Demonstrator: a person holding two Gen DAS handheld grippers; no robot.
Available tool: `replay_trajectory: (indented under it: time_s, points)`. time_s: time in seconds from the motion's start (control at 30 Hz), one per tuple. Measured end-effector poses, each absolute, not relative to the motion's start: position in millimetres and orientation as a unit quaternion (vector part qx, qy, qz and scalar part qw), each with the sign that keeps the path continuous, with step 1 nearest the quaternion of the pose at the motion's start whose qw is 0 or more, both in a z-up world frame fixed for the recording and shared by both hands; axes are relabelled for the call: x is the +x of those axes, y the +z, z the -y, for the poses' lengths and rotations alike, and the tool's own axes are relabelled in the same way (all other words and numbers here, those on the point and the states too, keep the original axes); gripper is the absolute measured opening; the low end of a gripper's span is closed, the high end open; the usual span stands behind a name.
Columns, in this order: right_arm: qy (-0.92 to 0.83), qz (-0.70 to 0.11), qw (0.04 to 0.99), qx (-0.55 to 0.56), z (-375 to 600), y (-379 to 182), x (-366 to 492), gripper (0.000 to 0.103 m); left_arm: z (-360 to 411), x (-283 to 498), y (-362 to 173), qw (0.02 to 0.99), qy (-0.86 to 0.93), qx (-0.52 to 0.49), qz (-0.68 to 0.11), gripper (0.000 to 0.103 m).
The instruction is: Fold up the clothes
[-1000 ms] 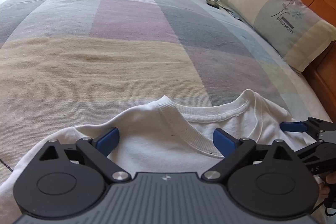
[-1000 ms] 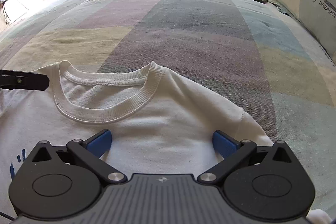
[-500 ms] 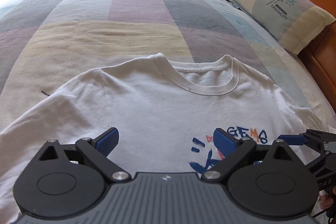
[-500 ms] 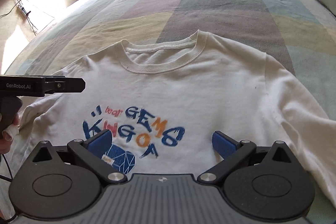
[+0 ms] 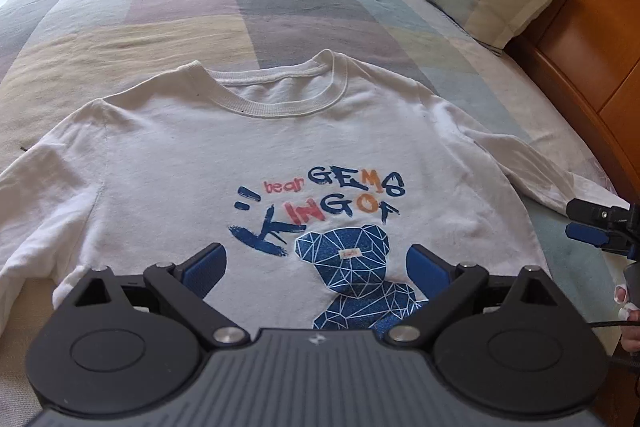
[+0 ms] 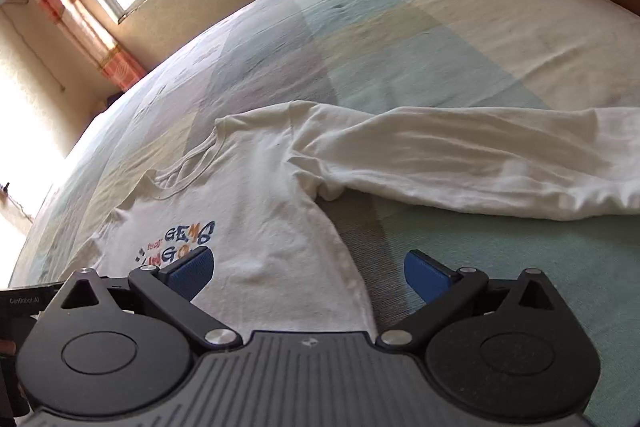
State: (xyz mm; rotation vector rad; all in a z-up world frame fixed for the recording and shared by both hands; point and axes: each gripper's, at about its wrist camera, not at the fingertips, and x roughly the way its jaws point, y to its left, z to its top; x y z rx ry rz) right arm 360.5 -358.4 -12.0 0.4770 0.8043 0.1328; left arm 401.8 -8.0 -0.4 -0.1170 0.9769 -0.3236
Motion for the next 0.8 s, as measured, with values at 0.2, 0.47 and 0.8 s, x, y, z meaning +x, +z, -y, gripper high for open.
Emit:
replay_trajectory:
  time_s: [0.2, 0.47, 0.8]
  points:
    - [-0.095, -0.304, 0.883, 0.344, 451.6, -13.3, 306.6, 0.103, 33.6, 389.1, 5.1, 0.865, -0.189, -0.040, -0.464, 0.096]
    - [-0.160, -0.189, 0.795, 0.554, 541.0, -36.8, 275.4, 0.103, 48.9, 378.5, 10.6, 0.867, -0.198, -0.033, -0.456, 0.096]
    - [-0.163, -0.179, 0.749, 0.617, 581.5, -77.2, 307.4, 0.103, 47.3, 371.3, 4.1, 0.869, -0.167, -0.041, -0.464, 0.096]
